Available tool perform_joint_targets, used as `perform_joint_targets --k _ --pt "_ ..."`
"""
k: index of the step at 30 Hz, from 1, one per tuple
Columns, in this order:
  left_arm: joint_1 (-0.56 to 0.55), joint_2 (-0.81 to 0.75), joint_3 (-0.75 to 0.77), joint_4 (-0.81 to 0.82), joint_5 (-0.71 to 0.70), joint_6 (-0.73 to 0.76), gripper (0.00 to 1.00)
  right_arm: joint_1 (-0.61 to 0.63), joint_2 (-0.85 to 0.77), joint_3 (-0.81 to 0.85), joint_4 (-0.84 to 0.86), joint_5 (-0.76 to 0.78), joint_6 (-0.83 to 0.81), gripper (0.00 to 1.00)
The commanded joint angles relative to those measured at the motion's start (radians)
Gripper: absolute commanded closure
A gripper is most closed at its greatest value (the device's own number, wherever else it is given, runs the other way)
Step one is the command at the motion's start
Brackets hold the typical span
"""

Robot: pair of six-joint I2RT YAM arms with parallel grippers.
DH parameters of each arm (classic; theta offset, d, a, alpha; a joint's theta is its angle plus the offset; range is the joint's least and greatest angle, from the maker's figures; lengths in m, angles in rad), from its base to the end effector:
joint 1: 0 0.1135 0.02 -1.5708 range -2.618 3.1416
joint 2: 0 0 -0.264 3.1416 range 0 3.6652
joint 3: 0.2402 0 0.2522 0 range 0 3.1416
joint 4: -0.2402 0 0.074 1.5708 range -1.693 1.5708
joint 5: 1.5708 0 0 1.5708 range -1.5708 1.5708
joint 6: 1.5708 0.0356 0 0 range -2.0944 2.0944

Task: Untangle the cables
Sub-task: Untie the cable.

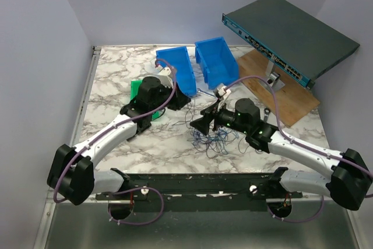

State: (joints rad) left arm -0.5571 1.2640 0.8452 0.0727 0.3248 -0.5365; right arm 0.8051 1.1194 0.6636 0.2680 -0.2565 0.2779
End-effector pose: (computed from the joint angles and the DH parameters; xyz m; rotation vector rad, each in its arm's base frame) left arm 0.2400 -0.1629 0.2838 0.2543 2.0255 -1.0245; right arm 0.1721 0.1921 0.2769 -0.6744 1.7390 0.9964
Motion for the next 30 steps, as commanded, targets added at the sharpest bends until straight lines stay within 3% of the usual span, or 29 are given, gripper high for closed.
perform_joint_targets --k 1,5,13,15,18,22,23,27,30 --pt "0.084 -0.063 0.042 0.093 0.012 -0.043 1.0 0.0 0.086 -0.06 0.022 0.057 -0.001 0.15" --pt "0.137 -0.126 0.064 0.072 0.02 -0.034 1.0 0.0 0.185 -0.099 0.075 0.122 0.033 0.1" --pt "0.194 -0.247 0.071 0.003 -0.017 -0.056 1.0 0.0 0.392 -0.056 0.043 0.183 0.075 0.12" --pt "0.21 -0.277 0.089 -0.035 -0.059 -0.06 1.0 0.0 0.427 -0.027 -0.026 0.322 0.121 0.26" --pt "0.25 -0.303 0.138 -0.165 -0.169 -0.059 1.0 0.0 0.415 -0.028 -0.105 0.588 0.202 0.63" --pt "0.314 -0.363 0.129 -0.255 -0.314 -0.092 1.0 -0.037 0.331 -0.07 -0.177 0.796 0.307 0.94" --pt "0.325 -0.39 0.113 -0.257 -0.348 -0.1 1.0 -0.06 0.31 -0.081 -0.204 0.833 0.354 0.99" --pt "0.367 -0.464 0.057 -0.284 -0.447 -0.159 1.0 -0.23 0.203 -0.138 -0.311 0.909 0.563 0.99" --pt "0.391 -0.507 0.029 -0.307 -0.493 -0.188 1.0 -0.289 0.099 -0.193 -0.331 0.967 0.656 0.99"
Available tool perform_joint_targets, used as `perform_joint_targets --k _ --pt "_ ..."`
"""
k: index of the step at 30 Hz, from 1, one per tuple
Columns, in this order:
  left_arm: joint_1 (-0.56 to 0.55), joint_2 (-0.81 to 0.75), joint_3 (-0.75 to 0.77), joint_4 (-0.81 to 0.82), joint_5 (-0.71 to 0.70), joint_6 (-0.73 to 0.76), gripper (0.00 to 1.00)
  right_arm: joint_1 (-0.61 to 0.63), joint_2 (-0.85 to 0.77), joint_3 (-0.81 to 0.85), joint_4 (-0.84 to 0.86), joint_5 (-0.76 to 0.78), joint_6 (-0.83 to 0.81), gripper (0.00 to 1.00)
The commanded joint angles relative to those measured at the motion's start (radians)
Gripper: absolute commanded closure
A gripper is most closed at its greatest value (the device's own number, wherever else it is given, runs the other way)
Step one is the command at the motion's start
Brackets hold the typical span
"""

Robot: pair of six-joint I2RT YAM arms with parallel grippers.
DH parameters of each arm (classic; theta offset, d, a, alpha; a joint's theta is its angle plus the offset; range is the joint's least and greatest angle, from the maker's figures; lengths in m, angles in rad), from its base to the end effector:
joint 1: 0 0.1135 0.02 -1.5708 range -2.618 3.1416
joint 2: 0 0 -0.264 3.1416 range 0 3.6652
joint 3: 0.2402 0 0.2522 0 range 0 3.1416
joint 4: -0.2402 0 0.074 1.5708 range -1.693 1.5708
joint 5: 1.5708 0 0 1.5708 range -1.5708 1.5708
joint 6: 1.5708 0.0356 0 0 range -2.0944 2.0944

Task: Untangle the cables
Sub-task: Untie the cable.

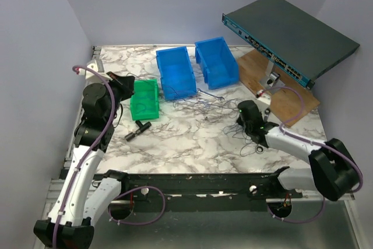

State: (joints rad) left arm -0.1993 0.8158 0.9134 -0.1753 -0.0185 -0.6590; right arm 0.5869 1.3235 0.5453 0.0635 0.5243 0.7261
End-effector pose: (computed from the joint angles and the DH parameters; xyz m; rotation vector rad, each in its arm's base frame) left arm 0.1827 -0.0362 0.3808 -0.3985 1.6399 -0.6354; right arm 0.2190 0.1242 0.1715 0.4143 2.1378 0.1425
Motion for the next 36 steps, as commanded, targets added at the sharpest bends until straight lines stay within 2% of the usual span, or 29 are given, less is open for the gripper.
perform_joint_targets --k 1,8,12,13,16,17,18,21,23,24,29,36 --pt "0.038 -0.072 -0.047 -0.06 -0.159 -0.068 1.0 -0.076 -0.142 -0.093 -0.125 0.202 0.224 0.99" --pt "0.054 -0.11 -0.045 -0.085 -0.186 -0.071 1.0 -0.082 -0.244 -0.107 -0.184 0.28 0.285 0.99" --pt "0.055 -0.084 -0.019 -0.073 -0.079 -0.036 1.0 -0.082 -0.24 -0.096 -0.102 0.154 0.138 0.99" --pt "0.055 -0.078 -0.012 -0.079 -0.069 -0.032 1.0 -0.082 -0.236 -0.09 -0.078 0.101 0.08 0.95" --pt "0.055 -0.071 -0.003 -0.053 -0.012 -0.004 1.0 -0.082 -0.228 -0.071 -0.003 -0.063 -0.07 0.55" --pt "0.055 -0.06 0.007 -0.052 0.016 0.007 1.0 -0.082 -0.229 -0.072 0.024 -0.122 -0.109 0.37" --pt "0.055 -0.045 0.019 -0.047 0.073 0.017 1.0 -0.082 -0.226 -0.071 0.046 -0.166 -0.126 0.28" --pt "0.055 -0.009 0.048 -0.046 0.17 0.025 1.0 -0.082 -0.2 -0.058 0.104 -0.307 -0.211 0.2" --pt "0.055 -0.004 0.051 -0.046 0.183 0.029 1.0 -0.079 -0.17 -0.035 0.128 -0.398 -0.259 0.19" --pt "0.055 -0.007 0.049 -0.046 0.18 0.031 1.0 -0.067 -0.147 -0.011 0.128 -0.443 -0.296 0.14" --pt "0.055 -0.02 0.057 -0.071 0.176 0.057 1.0 0.109 0.002 0.163 -0.006 -0.221 -0.354 0.1" --pt "0.054 -0.057 0.076 -0.124 0.113 0.085 1.0 0.137 0.132 0.247 -0.039 -0.16 -0.336 0.08"
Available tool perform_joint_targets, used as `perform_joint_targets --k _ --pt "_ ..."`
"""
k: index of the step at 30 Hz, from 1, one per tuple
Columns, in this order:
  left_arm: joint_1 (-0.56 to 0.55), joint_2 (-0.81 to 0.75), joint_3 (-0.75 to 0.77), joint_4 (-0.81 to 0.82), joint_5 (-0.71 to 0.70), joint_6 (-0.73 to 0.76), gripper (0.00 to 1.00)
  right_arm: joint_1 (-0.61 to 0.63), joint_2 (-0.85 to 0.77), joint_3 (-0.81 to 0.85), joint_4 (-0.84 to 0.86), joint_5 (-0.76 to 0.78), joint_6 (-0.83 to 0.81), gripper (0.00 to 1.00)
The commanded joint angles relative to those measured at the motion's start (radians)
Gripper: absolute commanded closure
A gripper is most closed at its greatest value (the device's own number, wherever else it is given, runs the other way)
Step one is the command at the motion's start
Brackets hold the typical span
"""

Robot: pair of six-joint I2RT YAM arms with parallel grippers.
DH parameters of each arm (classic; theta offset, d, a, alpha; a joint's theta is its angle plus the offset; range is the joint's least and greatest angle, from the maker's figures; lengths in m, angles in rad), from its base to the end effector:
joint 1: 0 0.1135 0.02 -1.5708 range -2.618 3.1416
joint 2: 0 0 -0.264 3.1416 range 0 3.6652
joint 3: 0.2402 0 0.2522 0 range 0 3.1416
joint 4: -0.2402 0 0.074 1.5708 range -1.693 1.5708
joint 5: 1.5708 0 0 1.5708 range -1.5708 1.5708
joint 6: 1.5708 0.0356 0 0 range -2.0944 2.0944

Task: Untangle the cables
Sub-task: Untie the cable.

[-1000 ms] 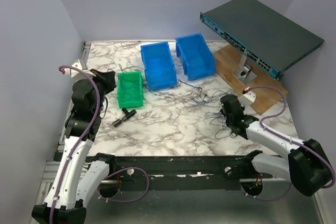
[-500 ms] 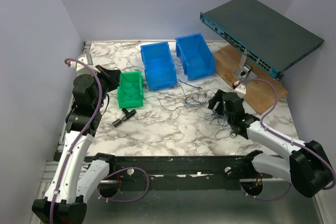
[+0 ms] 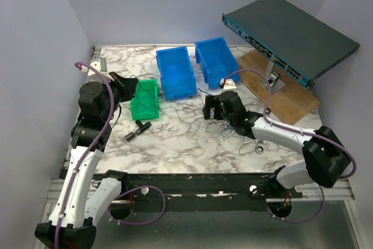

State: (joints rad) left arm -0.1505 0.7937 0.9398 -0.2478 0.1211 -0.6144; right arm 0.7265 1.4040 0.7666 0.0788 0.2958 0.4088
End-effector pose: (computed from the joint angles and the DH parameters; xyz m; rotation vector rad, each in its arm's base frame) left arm 0.1746 -0.0308 0.3856 -0.3028 1.6902 -0.6743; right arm 0.2314 0.1918 0.2190 -0.1622 2.1176 0.3648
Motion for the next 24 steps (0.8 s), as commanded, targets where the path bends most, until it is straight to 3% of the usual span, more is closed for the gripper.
perform_joint_targets --k 1,8,12,17,19,24 --pt "0.006 -0.04 0.059 -0.066 -0.041 0.051 1.0 -0.003 0.068 0.032 -0.057 0.071 -0.017 0.08" --pt "0.006 -0.071 0.105 -0.134 -0.101 0.093 1.0 -0.004 0.204 0.047 -0.089 0.101 0.024 0.09" --pt "0.009 -0.065 0.2 -0.26 -0.217 0.191 1.0 -0.026 0.255 0.016 -0.122 0.26 0.103 0.42" --pt "0.031 -0.097 0.258 -0.347 -0.424 0.26 1.0 -0.092 0.146 -0.085 -0.119 0.417 0.291 0.82" --pt "0.038 -0.109 0.254 -0.354 -0.446 0.27 1.0 -0.12 0.075 -0.124 -0.121 0.466 0.346 0.89" --pt "0.045 -0.094 0.243 -0.37 -0.428 0.256 1.0 -0.177 -0.065 -0.206 -0.115 0.484 0.437 0.91"
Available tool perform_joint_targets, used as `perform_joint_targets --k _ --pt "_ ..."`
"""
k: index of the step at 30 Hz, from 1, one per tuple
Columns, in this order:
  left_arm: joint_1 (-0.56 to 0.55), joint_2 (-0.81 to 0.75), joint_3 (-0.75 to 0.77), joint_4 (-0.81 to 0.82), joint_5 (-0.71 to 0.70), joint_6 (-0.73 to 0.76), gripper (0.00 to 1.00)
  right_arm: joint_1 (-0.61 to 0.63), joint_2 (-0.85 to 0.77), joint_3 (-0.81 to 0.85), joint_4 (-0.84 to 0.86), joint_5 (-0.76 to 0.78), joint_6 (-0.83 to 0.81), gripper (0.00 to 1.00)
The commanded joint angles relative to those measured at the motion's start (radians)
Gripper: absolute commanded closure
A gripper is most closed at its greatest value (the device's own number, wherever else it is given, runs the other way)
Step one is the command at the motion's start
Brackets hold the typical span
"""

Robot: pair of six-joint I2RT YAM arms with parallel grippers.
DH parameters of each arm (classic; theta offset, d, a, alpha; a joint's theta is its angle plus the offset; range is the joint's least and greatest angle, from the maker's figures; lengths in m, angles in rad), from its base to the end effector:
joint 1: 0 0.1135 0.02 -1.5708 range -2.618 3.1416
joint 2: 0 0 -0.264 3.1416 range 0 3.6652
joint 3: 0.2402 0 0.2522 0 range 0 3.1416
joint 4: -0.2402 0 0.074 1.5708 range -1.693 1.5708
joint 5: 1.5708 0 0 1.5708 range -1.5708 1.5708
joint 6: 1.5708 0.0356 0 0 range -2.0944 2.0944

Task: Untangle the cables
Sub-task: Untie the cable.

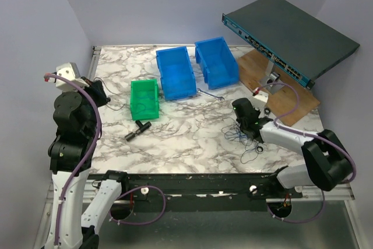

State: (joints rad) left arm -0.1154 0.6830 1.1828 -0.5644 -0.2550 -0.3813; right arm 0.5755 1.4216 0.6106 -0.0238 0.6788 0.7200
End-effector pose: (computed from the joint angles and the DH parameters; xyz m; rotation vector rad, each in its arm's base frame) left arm 0.1100 -0.0037 0.4432 -0.4088 1.5842 -0.1724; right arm 0.2313 0.1234 0.1629 0.4508 2.1407 -0.1060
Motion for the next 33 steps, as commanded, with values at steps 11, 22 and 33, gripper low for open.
perform_joint_targets --k 11,22,33 --pt "0.009 0.035 -0.027 -0.017 0.288 -0.009 1.0 -0.034 -0.098 -0.039 0.099 -0.282 -0.161 0.29" --pt "0.009 0.068 0.155 -0.092 0.513 -0.027 1.0 -0.012 -0.227 -0.05 0.25 -0.666 -0.31 0.0" --pt "-0.01 0.191 0.22 0.076 0.791 -0.2 1.0 0.083 -0.157 0.005 0.516 -1.064 -0.36 0.1"
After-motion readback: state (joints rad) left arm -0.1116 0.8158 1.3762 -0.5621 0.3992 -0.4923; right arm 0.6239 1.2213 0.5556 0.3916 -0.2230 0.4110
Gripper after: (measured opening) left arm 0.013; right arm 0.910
